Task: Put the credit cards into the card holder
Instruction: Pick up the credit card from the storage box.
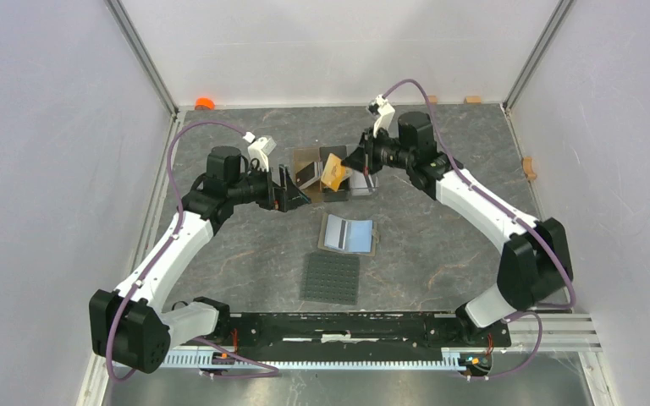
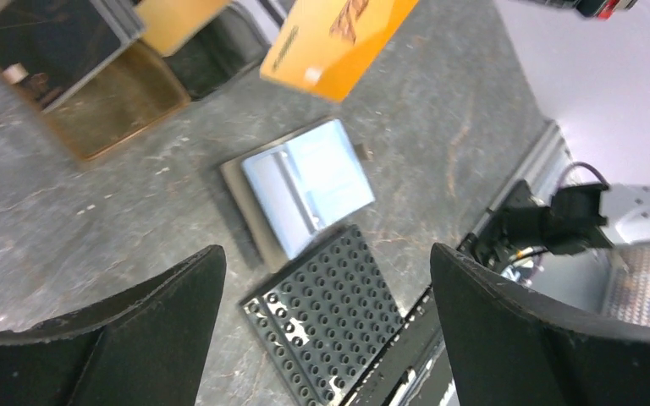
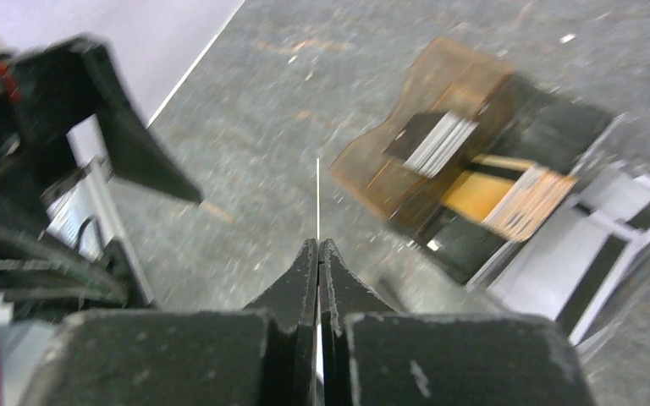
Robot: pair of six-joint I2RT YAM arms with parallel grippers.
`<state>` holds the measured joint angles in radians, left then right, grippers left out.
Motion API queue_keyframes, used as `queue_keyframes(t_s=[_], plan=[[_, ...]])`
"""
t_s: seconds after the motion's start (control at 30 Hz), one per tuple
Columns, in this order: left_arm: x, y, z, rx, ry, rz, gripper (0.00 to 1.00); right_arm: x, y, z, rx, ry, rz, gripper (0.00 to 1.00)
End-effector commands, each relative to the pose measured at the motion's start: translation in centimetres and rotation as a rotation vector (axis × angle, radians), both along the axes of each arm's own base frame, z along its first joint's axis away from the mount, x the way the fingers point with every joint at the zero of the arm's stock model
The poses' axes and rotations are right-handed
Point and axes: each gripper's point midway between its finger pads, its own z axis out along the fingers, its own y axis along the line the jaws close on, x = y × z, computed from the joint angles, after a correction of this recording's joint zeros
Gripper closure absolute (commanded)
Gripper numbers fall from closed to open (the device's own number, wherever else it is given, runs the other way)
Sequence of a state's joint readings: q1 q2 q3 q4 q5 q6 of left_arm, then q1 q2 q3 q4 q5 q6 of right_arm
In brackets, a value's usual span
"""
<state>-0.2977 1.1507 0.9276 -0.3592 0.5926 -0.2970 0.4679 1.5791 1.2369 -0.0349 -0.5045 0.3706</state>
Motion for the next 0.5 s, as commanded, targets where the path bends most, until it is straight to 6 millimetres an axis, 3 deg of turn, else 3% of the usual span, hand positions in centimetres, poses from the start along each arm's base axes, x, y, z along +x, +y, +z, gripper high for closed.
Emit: queue_keyframes(t_s=[0.0, 0.23, 0.37, 0.47], plan=[[-1.9, -2.7, 2.9, -0.156, -0.062, -0.182, 0.04, -5.6, 0.1, 0.3, 0.061, 0.014, 0.199, 1.0], [-3.8, -4.4, 3.2, -0.199, -0.047, -0.289, 0.04, -12.3, 0.0, 1.8, 0.177, 0.017, 0.387, 1.0], [-6.2, -6.3, 3.2, -0.227, -0.017, -0.414, 0.11, -13.9, 0.1, 3.2, 0.222, -0.001, 0.436, 1.0], [-7.5, -7.2, 3.3, -0.242, -0.005, -0.479, 0.24, -14.3, 0.2, 3.9, 0.241, -0.012, 0.453, 1.0]])
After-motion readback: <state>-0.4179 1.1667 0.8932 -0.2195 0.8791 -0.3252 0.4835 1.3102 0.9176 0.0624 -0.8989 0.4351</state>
